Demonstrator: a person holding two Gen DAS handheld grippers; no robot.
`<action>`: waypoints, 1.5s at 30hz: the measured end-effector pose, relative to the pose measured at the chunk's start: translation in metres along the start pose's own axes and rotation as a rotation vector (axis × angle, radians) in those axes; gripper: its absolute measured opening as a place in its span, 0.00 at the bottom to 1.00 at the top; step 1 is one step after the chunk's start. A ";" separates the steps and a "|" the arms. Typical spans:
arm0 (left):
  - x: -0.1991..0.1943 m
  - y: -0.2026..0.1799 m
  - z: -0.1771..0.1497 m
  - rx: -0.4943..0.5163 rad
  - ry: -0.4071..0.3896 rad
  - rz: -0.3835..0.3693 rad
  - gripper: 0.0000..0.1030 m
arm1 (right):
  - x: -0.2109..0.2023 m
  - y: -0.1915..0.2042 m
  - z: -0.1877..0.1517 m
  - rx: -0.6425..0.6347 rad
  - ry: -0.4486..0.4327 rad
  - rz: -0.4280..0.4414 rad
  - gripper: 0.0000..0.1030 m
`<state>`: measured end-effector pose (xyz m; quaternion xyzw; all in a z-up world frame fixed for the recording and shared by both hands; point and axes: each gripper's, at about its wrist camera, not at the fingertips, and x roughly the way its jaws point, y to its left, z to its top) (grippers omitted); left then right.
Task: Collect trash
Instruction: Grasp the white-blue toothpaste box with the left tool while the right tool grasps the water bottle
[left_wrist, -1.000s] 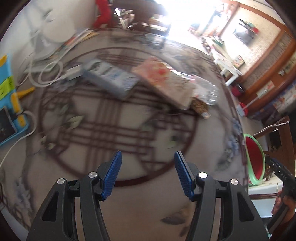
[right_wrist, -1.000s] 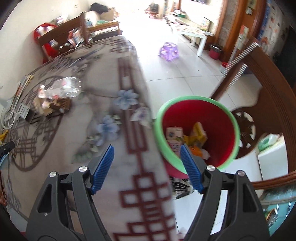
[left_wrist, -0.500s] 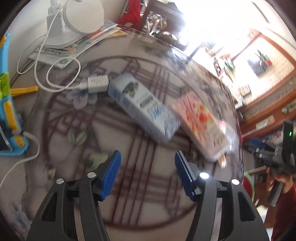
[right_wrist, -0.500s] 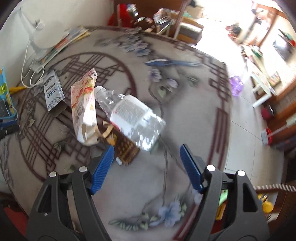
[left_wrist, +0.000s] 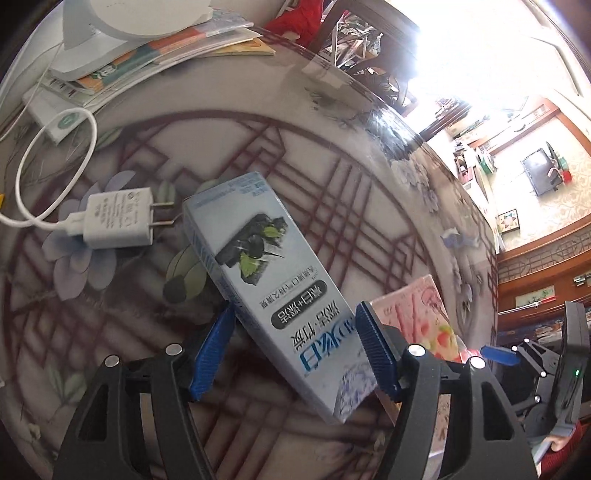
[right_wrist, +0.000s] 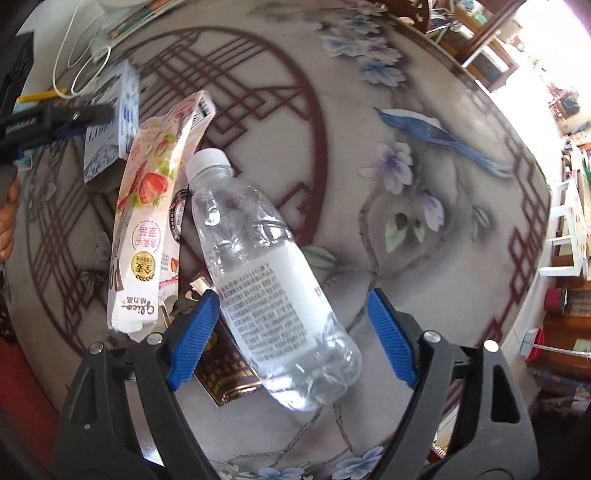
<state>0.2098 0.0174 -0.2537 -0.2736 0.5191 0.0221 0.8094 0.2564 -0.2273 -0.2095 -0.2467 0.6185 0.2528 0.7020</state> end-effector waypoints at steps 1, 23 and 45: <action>0.002 0.000 0.004 0.002 -0.002 -0.006 0.63 | 0.004 0.003 0.001 -0.011 0.010 -0.003 0.78; -0.026 0.022 -0.015 0.147 0.045 -0.034 0.54 | -0.042 0.101 -0.125 0.571 -0.246 0.291 0.53; 0.028 -0.030 0.025 0.069 0.059 0.072 0.77 | -0.063 0.146 -0.196 0.861 -0.343 0.328 0.53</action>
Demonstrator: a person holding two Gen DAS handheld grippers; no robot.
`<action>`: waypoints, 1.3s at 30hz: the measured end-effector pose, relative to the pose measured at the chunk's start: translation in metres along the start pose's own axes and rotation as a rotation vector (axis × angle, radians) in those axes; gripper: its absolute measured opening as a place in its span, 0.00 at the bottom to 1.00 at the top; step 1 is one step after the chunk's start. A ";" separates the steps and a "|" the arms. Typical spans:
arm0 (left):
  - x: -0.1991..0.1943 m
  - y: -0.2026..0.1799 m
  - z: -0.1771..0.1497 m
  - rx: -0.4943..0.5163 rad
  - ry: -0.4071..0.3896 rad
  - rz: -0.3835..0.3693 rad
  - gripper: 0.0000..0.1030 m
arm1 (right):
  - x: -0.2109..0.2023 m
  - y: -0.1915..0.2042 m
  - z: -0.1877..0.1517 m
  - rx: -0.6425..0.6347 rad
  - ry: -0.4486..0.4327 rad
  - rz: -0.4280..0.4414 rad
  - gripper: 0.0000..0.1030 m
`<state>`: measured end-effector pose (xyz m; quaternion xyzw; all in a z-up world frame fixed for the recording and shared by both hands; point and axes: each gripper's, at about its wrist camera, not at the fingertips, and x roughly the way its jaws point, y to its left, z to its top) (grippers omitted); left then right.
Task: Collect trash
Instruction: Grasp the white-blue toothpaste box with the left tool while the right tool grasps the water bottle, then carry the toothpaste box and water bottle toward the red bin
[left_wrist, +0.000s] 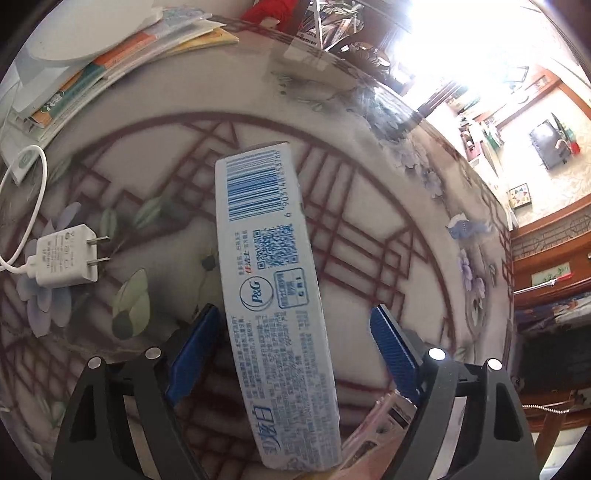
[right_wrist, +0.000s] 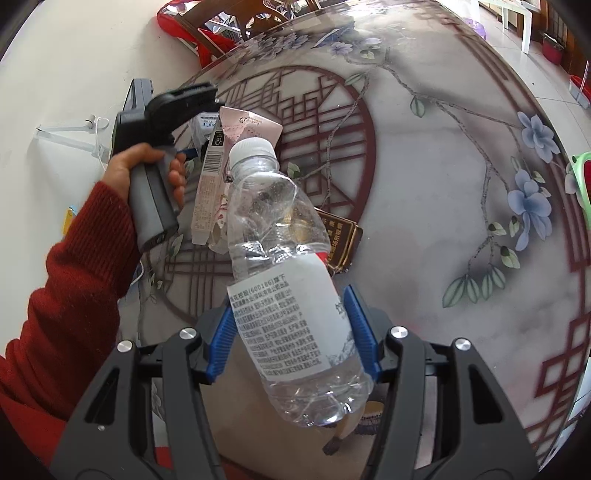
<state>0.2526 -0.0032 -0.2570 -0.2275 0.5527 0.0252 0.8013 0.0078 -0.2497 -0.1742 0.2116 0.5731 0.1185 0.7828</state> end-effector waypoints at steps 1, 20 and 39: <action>-0.001 -0.002 0.000 0.005 -0.015 0.021 0.74 | 0.001 0.000 0.000 0.000 0.001 0.000 0.53; -0.095 0.031 -0.058 0.175 -0.125 -0.068 0.34 | -0.010 0.002 0.004 -0.010 -0.053 0.015 0.53; -0.158 -0.031 -0.168 0.403 -0.135 -0.100 0.34 | -0.051 -0.024 -0.015 0.013 -0.142 0.056 0.53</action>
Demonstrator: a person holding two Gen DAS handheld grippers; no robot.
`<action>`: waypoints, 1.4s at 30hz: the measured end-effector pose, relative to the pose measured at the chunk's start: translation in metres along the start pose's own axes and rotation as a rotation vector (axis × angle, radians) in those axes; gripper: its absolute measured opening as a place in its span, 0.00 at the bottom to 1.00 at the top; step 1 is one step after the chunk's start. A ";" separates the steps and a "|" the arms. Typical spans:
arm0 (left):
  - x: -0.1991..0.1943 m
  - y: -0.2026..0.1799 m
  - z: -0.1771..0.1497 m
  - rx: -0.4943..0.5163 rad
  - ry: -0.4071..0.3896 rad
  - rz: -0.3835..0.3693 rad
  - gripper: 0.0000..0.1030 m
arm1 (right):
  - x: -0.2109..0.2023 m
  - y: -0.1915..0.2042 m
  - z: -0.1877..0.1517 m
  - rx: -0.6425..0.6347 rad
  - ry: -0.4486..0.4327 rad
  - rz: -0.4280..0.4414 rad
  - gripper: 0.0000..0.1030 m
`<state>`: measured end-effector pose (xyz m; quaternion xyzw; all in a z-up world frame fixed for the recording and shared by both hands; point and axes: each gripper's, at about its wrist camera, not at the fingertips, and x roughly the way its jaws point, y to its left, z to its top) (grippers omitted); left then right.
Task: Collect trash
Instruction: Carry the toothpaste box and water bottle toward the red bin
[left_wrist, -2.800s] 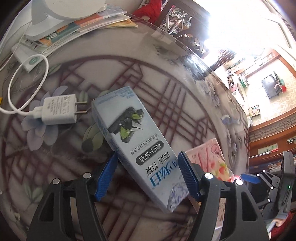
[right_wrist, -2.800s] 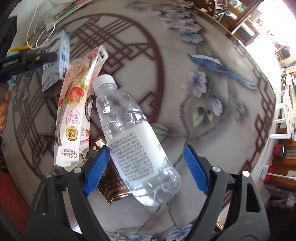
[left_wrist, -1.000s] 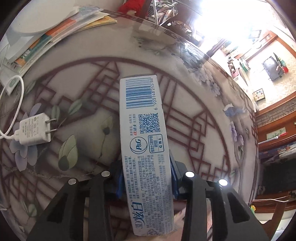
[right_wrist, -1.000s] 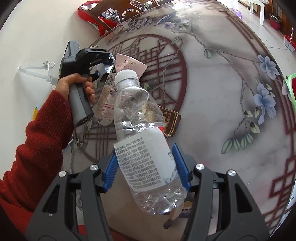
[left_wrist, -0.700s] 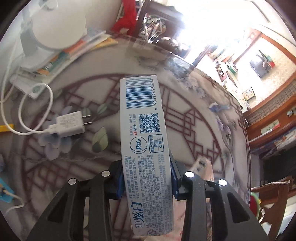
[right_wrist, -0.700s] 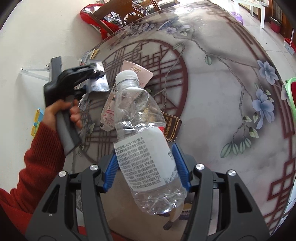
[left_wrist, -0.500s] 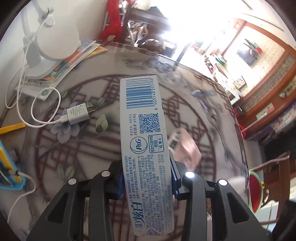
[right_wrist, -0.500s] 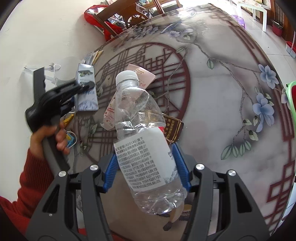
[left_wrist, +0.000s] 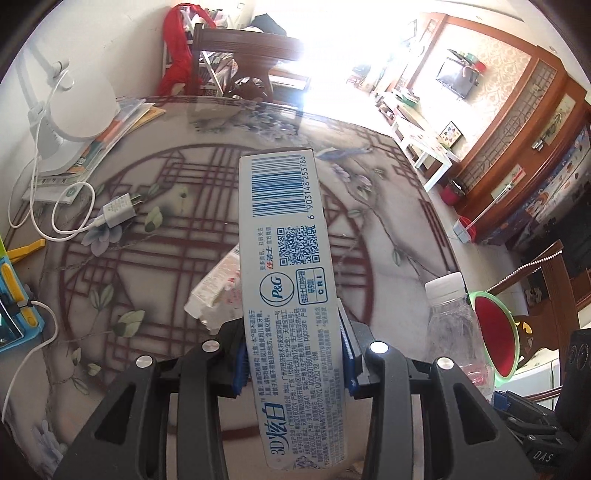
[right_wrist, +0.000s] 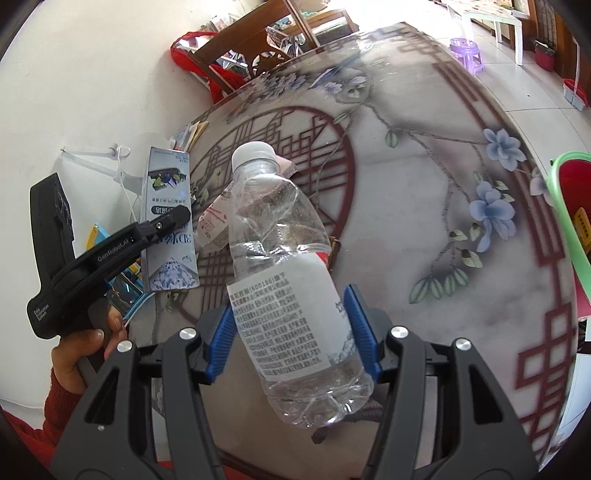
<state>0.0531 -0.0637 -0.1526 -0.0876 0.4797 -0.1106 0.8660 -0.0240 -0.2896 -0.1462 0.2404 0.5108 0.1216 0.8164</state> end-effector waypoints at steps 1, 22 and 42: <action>-0.001 -0.005 -0.001 0.007 -0.001 0.000 0.34 | -0.004 -0.004 -0.001 0.006 -0.006 0.001 0.53; -0.009 -0.087 -0.029 0.091 -0.010 0.040 0.35 | -0.045 -0.076 0.003 0.054 -0.026 0.041 0.53; 0.004 -0.128 -0.033 0.126 0.013 0.025 0.35 | -0.070 -0.120 0.011 0.097 -0.054 0.025 0.53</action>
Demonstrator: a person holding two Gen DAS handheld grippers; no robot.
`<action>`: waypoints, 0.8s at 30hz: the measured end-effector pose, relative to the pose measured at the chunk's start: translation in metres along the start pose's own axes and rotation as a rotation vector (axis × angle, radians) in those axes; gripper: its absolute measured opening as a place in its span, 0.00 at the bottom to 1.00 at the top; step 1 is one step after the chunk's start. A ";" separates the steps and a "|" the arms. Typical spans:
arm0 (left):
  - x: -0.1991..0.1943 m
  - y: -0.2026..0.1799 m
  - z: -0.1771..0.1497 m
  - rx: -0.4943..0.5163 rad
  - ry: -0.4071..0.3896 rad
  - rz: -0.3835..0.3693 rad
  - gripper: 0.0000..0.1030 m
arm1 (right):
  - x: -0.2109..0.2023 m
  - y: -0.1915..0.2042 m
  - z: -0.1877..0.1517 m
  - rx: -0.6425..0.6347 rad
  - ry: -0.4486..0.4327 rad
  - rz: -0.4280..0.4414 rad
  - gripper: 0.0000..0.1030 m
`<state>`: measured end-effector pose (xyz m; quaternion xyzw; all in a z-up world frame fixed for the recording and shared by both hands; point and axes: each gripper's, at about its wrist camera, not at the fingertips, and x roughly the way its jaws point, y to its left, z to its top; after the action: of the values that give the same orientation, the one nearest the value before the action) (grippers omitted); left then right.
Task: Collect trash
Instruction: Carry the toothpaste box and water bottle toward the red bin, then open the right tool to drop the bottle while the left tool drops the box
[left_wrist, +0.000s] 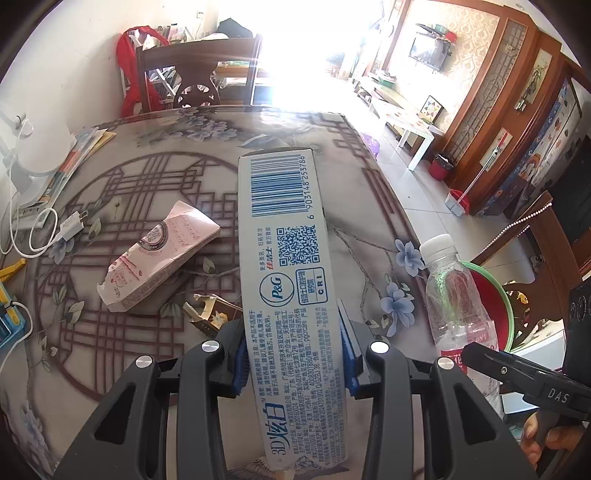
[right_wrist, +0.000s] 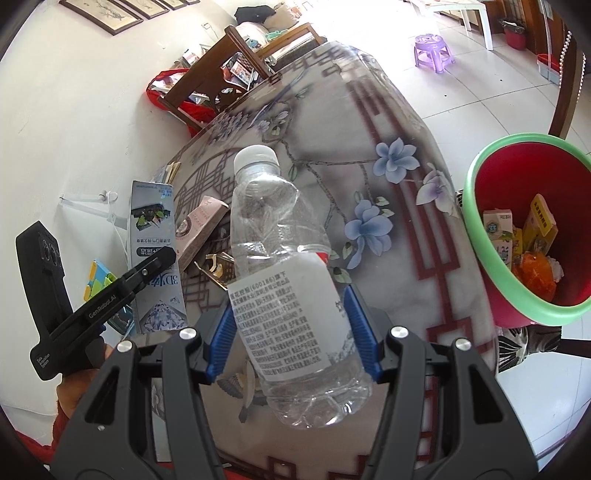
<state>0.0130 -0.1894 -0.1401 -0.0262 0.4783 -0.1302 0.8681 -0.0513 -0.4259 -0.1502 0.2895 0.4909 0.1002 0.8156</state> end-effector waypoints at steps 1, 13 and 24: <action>0.001 -0.001 0.000 0.002 0.002 -0.001 0.35 | -0.001 -0.002 0.000 0.002 0.000 -0.001 0.53; 0.009 -0.046 0.007 0.057 0.006 -0.027 0.35 | -0.023 -0.035 0.009 0.043 -0.038 -0.013 0.53; 0.027 -0.107 0.010 0.149 0.043 -0.091 0.35 | -0.062 -0.103 0.017 0.168 -0.123 -0.098 0.53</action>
<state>0.0133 -0.2999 -0.1391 0.0196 0.4840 -0.2050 0.8505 -0.0798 -0.5436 -0.1565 0.3379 0.4603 0.0009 0.8210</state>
